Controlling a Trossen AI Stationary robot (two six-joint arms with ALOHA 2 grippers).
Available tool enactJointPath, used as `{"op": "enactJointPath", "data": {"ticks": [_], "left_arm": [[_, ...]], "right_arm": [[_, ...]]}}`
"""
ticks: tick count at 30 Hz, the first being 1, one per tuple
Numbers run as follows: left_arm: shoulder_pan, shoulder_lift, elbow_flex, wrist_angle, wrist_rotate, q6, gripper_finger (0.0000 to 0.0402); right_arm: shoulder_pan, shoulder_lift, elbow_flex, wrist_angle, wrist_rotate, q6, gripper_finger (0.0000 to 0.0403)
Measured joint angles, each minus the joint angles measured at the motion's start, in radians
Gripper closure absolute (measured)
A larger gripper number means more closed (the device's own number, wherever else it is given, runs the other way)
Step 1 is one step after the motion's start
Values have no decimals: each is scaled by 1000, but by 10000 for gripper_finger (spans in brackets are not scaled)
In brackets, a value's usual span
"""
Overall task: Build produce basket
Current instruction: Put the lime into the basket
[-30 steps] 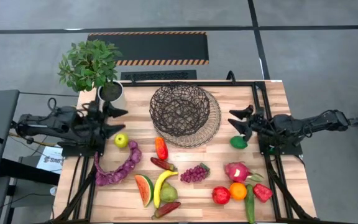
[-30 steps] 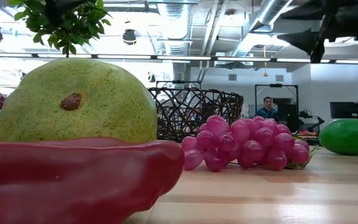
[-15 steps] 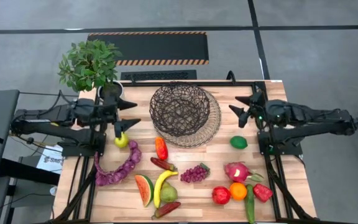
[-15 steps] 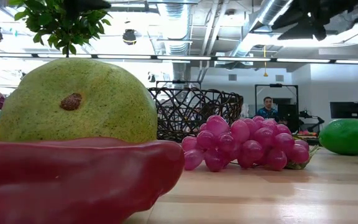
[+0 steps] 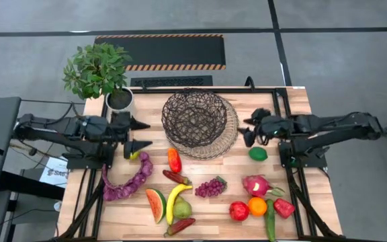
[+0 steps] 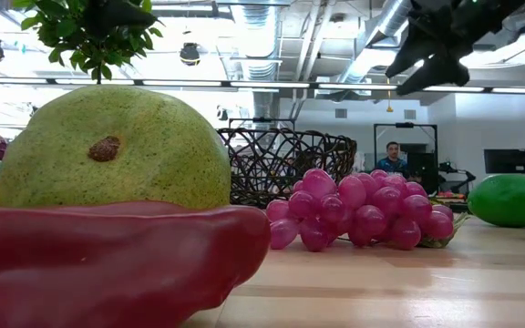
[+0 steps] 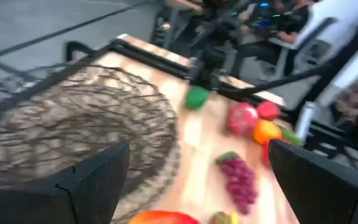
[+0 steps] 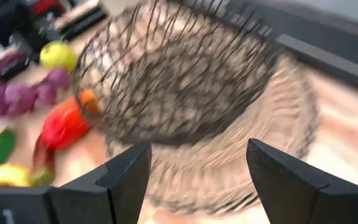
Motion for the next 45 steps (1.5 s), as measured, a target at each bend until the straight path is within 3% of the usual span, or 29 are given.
{"op": "enactJointPath", "data": {"ticks": [12, 19, 28, 37, 45], "left_arm": [[-203, -45, -119, 59, -136, -66, 34], [-257, -34, -143, 109, -162, -66, 34], [-262, -33, -144, 108, -189, -64, 34], [-261, -33, -144, 104, -193, -63, 34], [-261, -32, -144, 103, -266, -48, 34]], "right_arm": [[170, 161, 0, 31, -29, 233, 117], [217, 169, 0, 234, -60, 172, 117], [194, 161, 0, 295, -62, 134, 117], [140, 161, 0, 196, -60, 134, 117], [109, 161, 0, 164, -59, 132, 117]]}}
